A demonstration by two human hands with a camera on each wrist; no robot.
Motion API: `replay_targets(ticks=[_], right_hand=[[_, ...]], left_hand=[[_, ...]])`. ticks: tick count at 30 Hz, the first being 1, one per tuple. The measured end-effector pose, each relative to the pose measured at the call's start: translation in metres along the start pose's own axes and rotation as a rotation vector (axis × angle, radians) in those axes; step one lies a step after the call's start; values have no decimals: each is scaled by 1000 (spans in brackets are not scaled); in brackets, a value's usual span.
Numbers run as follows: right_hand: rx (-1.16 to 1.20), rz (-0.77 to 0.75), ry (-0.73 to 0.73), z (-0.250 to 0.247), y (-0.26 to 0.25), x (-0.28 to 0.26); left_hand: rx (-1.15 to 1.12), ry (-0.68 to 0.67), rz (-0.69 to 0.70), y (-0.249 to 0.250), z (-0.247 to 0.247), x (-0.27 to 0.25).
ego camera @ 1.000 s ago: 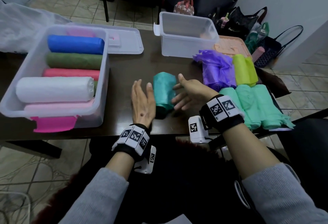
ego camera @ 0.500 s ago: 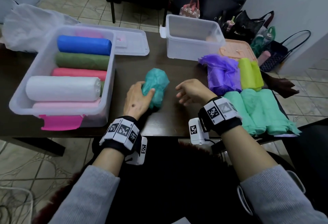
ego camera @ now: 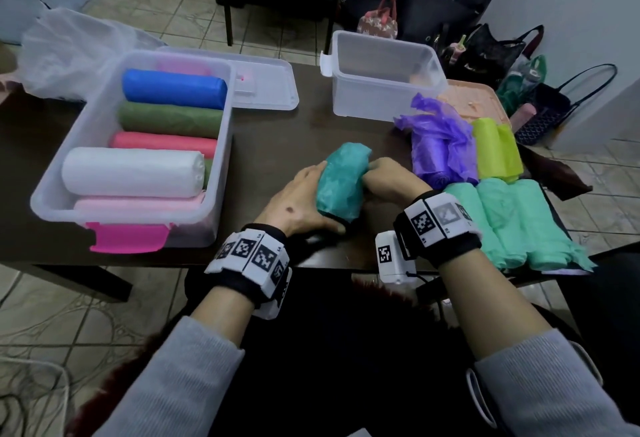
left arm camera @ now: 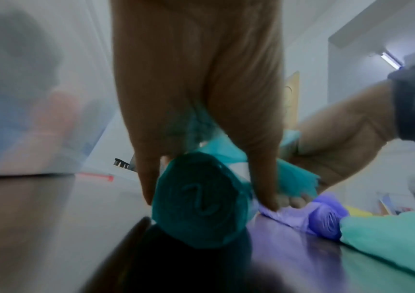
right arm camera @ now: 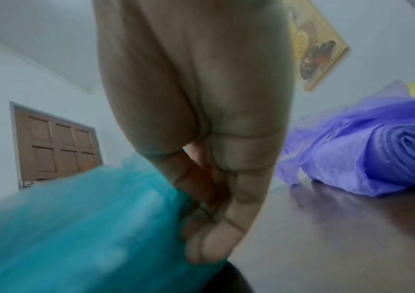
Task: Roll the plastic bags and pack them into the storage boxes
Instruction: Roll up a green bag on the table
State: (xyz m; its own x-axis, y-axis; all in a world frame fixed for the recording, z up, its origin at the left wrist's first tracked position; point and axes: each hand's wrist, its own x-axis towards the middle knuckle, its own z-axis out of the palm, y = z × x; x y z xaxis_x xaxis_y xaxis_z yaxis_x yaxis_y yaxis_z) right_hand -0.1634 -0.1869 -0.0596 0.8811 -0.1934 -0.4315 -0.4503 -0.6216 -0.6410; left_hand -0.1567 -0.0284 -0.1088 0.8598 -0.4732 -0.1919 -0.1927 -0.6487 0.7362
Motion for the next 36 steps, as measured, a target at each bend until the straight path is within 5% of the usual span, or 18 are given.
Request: replay_targets(ticks=[5, 9, 14, 17, 19, 22, 24, 36], right_hand=[[-108, -318, 12, 4, -3, 2], [-726, -606, -30, 12, -6, 3], [-977, -563, -68, 16, -7, -13], [-1023, -535, -61, 16, -8, -18], [-1034, -507, -62, 16, -7, -17], [-994, -485, -98, 20, -5, -16], [-938, -474, -140, 24, -3, -18], [-739, -466, -337, 42, -9, -24]], left_hand=[[-232, 313, -132, 16, -24, -5], [-316, 488, -225, 26, -43, 2], [-299, 726, -159, 37, -63, 23], [80, 869, -33, 49, -64, 26], [257, 656, 33, 49, -55, 33], [448, 84, -151, 29, -35, 45], [505, -96, -203, 12, -26, 50], [606, -305, -44, -9, -25, 56]])
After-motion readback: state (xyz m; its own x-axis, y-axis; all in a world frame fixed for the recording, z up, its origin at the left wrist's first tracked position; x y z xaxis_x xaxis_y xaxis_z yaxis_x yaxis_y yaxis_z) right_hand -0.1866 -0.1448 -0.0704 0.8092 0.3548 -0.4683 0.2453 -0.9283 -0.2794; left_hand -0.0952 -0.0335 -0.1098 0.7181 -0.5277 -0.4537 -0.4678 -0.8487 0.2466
